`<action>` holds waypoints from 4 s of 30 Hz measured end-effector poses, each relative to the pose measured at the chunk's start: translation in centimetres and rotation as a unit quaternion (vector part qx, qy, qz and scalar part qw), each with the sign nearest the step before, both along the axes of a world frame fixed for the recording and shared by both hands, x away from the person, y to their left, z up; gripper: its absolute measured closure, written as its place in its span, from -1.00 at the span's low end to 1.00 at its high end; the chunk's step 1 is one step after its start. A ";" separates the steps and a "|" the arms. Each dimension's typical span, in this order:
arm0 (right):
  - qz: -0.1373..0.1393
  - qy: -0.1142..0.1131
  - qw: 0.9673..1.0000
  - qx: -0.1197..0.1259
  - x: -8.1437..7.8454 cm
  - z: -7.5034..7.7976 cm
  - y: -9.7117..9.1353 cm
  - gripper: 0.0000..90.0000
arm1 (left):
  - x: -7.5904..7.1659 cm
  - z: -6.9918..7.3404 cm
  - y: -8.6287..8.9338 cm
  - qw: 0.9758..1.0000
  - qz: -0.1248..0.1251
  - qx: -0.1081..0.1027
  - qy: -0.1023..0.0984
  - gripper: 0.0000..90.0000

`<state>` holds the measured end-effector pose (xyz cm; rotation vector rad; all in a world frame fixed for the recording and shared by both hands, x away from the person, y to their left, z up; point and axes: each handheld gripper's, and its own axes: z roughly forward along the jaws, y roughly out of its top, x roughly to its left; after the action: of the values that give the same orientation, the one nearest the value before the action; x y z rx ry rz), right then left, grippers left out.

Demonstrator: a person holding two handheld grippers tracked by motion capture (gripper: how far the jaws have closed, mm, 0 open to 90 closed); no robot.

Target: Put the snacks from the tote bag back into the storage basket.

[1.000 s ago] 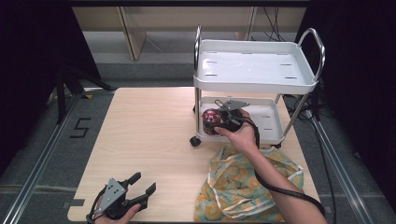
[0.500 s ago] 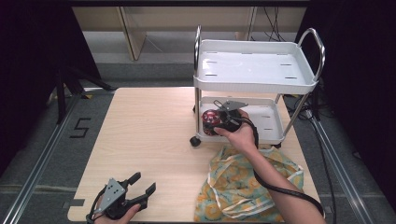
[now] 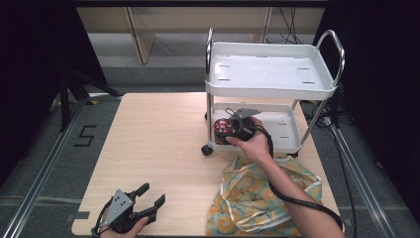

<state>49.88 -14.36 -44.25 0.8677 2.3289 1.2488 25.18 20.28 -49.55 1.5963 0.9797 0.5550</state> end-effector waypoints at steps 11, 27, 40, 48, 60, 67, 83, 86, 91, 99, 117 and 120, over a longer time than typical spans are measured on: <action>-0.003 0.004 1.000 0.009 0.0 -0.5 0.0 -0.42 | 0.1 0.0 0.0 1.000 -0.006 -0.001 -0.004 -0.34; -0.012 0.020 1.000 0.004 -0.3 -0.6 -0.2 -0.63 | 0.1 -0.1 -0.1 1.000 -0.005 -0.002 -0.002 -0.35; -0.013 0.017 1.000 -0.015 -1.3 0.7 -1.1 -0.62 | 0.1 -0.1 -0.1 1.000 -0.003 -0.004 -0.002 -0.35; -0.016 0.018 1.000 -0.016 -1.9 1.2 -1.9 -0.60 | 0.1 0.0 -0.1 1.000 -0.001 0.000 0.000 -0.35; -0.017 0.020 1.000 -0.014 -3.3 1.9 -3.0 -0.57 | 0.1 0.0 -0.1 1.000 -0.001 0.002 0.001 -0.35; -0.009 0.010 1.000 -0.014 -4.4 2.4 -4.0 -0.56 | 0.1 0.0 -0.1 1.000 0.000 0.002 0.000 -0.35; -0.020 0.020 1.000 -0.008 -7.6 2.7 -6.4 -0.53 | 0.1 -0.1 -0.2 1.000 0.000 0.000 -0.002 -0.35; -0.016 0.014 1.000 -0.008 -8.2 2.6 -7.0 -0.53 | 0.1 -0.1 -0.1 1.000 0.000 0.002 -0.001 -0.35; -0.016 0.015 1.000 -0.004 -9.0 2.2 -7.5 -0.53 | 0.1 0.0 -0.2 1.000 0.003 0.003 0.000 -0.35; -0.015 0.017 1.000 -0.004 -9.9 1.7 -7.9 -0.52 | 0.1 0.0 -0.2 1.000 0.003 0.004 0.000 -0.35; -0.023 0.021 0.999 0.007 -12.7 0.4 -9.7 -0.49 | 0.0 0.0 -0.2 1.000 0.005 0.005 -0.001 -0.35; -0.022 0.019 1.000 0.009 -13.3 -0.2 -10.3 -0.48 | 0.0 0.0 -0.2 1.000 0.005 0.009 0.002 -0.35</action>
<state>36.61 -24.68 -44.47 0.9513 2.3172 1.2479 25.21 20.12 -49.57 1.6093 0.9893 0.5696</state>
